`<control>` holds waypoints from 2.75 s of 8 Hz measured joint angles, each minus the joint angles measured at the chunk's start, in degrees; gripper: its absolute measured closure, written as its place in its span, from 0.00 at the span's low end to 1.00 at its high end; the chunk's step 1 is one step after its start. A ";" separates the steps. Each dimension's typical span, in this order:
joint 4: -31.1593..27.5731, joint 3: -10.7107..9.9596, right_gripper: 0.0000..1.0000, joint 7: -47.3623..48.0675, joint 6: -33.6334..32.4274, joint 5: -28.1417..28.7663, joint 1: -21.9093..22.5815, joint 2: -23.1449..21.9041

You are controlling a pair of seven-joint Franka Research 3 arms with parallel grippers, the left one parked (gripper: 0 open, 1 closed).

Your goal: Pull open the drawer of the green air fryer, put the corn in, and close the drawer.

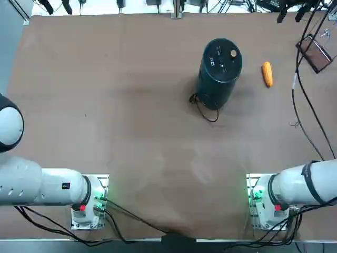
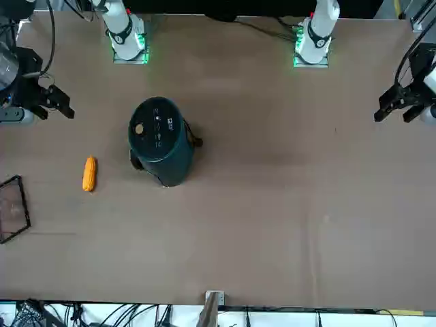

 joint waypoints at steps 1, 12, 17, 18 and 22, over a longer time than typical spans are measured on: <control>0.01 0.00 0.00 0.00 0.02 -0.02 0.00 -0.01; 0.23 -0.85 0.00 23.59 9.26 11.28 -1.06 15.90; -5.39 -0.95 0.00 49.27 14.44 23.50 -1.76 19.66; -6.37 -0.92 0.00 50.73 14.68 24.56 -1.78 20.13; -13.74 -0.75 0.01 51.95 18.23 32.33 -1.68 20.34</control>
